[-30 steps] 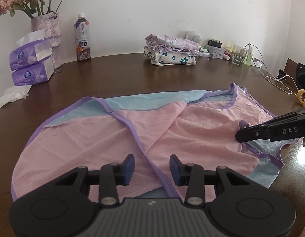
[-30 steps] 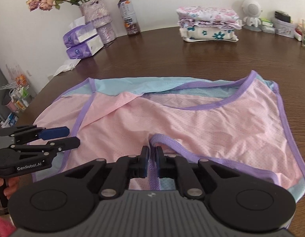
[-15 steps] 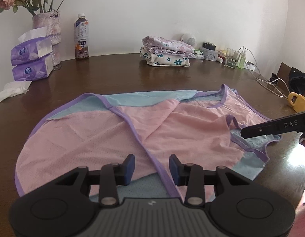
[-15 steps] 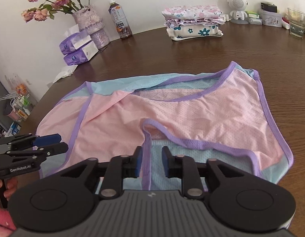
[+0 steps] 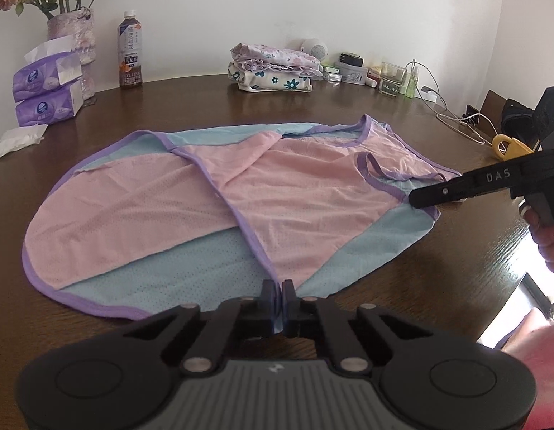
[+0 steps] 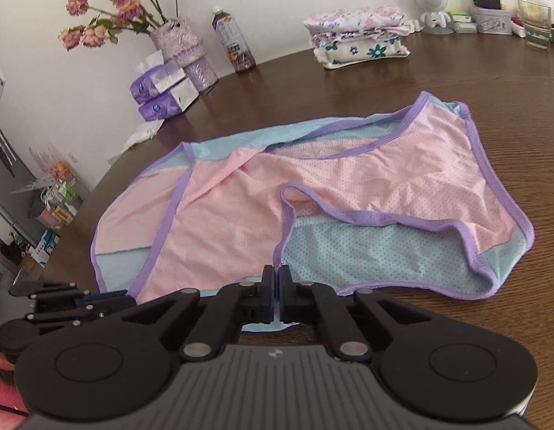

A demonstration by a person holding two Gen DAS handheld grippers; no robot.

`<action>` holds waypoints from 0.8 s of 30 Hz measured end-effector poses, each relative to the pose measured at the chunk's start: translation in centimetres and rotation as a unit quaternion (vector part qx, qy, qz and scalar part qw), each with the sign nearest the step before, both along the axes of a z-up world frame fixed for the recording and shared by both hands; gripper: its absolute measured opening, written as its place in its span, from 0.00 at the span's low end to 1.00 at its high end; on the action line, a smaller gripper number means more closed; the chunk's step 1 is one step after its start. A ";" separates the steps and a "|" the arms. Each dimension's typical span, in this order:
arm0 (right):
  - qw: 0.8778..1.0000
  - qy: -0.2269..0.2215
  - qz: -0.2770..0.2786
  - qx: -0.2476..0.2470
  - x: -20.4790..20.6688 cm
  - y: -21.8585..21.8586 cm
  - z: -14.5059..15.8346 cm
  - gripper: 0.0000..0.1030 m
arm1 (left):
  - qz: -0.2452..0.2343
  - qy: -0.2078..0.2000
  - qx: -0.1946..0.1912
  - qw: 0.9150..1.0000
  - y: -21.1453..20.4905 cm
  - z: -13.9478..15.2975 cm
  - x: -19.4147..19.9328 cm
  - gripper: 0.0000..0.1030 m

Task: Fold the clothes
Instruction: 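Lower both grippers to the lavender waistband edge and close them on it, then lift the gripped lavender edge with both grippers and pull it back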

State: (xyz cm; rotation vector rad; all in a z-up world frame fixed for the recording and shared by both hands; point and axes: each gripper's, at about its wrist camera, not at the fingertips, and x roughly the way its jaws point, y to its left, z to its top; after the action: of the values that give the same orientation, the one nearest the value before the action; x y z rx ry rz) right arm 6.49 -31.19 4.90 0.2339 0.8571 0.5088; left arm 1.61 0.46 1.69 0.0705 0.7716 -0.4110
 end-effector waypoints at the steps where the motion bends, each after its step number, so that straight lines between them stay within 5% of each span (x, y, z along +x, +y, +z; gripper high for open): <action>1: 1.000 0.000 -0.003 0.002 -0.2 -0.3 0.1 0.01 | -0.003 -0.001 0.003 1.000 0.1 0.0 -0.1 0.02; 10: 1.000 0.015 -0.010 -0.011 -1.6 -0.5 -1.0 0.02 | -0.031 0.001 0.027 0.999 0.6 0.3 0.1 0.02; 24: 1.000 0.019 0.002 -0.006 -0.1 0.0 -0.9 0.14 | -0.027 0.004 0.008 1.000 0.7 0.4 0.8 0.09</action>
State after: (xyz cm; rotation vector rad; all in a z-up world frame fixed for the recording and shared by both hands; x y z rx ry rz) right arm 6.41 -31.15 3.99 0.2311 0.8973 0.5033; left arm 2.40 1.15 2.06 0.1044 0.7817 -0.4566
